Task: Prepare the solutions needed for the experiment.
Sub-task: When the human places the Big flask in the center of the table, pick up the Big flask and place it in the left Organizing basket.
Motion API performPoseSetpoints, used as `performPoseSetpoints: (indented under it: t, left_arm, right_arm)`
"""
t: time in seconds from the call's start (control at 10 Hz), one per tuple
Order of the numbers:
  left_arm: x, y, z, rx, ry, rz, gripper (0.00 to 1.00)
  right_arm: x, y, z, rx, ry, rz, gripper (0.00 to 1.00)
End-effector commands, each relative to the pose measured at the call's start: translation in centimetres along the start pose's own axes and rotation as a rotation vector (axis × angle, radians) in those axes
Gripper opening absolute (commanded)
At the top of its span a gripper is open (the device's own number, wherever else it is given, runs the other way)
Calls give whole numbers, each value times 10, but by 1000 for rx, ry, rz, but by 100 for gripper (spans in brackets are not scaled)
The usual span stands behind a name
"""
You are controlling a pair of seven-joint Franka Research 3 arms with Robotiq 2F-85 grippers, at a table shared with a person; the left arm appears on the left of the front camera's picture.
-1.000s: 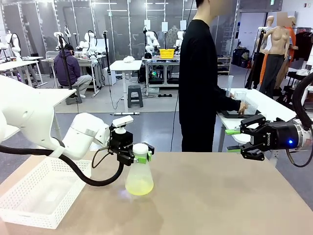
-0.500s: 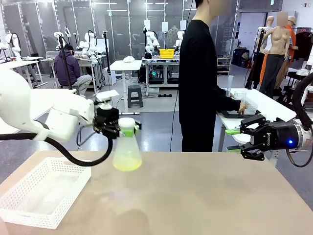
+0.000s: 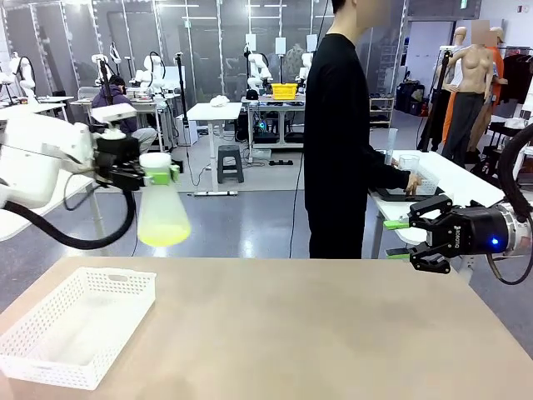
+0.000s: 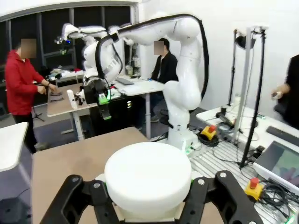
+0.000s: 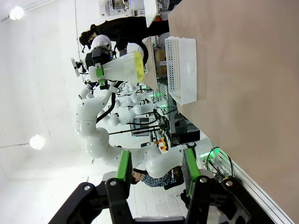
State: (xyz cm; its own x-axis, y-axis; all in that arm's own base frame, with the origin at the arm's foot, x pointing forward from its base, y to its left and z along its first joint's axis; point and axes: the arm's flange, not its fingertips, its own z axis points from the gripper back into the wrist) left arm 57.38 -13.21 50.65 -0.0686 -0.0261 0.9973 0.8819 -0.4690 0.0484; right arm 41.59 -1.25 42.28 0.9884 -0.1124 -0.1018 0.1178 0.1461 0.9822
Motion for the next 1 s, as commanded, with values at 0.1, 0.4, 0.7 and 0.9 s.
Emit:
performPoseSetpoints:
  t: [0.1,0.4,0.7,0.9]
  left_arm:
    - [-4,-56,52,193,11,-99,8]
    - [-31,-107,103,290,2,-126,8]
    - [-71,-133,136,372,92,-117,8]
    - [-96,-146,152,343,107,-96,8]
  right_arm:
    - [0,2,0,-2,-10,7,56]
    - [0,2,0,-2,-10,7,56]
    - [0,2,0,-2,-10,7,56]
    - [0,2,0,-2,-10,7,56]
